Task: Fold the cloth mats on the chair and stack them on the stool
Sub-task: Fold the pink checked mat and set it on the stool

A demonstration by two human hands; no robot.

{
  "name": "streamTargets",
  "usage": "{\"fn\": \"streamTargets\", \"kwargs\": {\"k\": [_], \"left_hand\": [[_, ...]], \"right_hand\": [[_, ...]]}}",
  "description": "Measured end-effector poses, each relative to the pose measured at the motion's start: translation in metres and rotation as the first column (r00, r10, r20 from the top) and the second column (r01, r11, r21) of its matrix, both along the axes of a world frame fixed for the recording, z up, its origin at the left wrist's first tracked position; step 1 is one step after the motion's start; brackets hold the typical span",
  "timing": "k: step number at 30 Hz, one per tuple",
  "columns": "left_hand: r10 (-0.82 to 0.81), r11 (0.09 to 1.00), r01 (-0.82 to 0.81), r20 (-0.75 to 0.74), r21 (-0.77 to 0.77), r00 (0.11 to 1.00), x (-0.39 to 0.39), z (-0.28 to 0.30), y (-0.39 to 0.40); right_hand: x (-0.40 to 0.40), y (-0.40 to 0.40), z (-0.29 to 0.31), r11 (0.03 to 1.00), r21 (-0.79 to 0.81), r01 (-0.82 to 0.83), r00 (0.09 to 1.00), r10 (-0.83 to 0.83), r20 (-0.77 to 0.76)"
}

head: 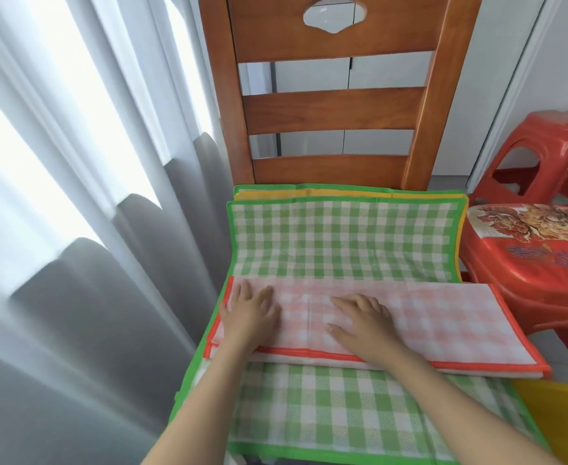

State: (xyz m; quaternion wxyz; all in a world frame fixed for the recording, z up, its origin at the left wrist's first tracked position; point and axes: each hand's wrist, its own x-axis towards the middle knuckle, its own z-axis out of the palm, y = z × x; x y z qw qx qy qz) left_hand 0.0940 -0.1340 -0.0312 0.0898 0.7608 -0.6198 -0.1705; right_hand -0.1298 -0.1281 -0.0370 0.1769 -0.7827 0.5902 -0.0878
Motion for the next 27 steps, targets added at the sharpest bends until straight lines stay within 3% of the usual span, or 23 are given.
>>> {"fn": "streamTargets", "kwargs": {"k": [3, 7, 13, 24, 27], "left_hand": [[0.193, 0.979, -0.197, -0.080, -0.047, 0.978, 0.013, 0.005, 0.002], [0.270, 0.957, -0.284, -0.191, -0.051, 0.944, 0.030, 0.009, 0.004], [0.216, 0.926, -0.345, -0.536, -0.153, 0.816, 0.046, 0.025, 0.004], [0.125, 0.948, -0.310, -0.811, -0.073, 0.571, 0.050, 0.077, 0.005], [0.067, 0.974, -0.225, -0.897, -0.037, 0.438, 0.045, 0.093, 0.004]], "right_hand": [[0.004, 0.001, 0.005, 0.997, 0.077, -0.015, 0.997, 0.021, -0.076], [0.003, 0.000, 0.009, 0.990, 0.136, -0.039, 0.993, 0.054, -0.108], [0.004, -0.002, 0.010, 0.986, 0.161, -0.037, 0.994, 0.052, -0.091], [0.018, 0.006, 0.005, 0.988, 0.150, 0.027, 0.998, -0.018, -0.056], [0.019, 0.008, 0.005, 0.987, 0.156, 0.024, 0.999, -0.018, -0.039]]}}
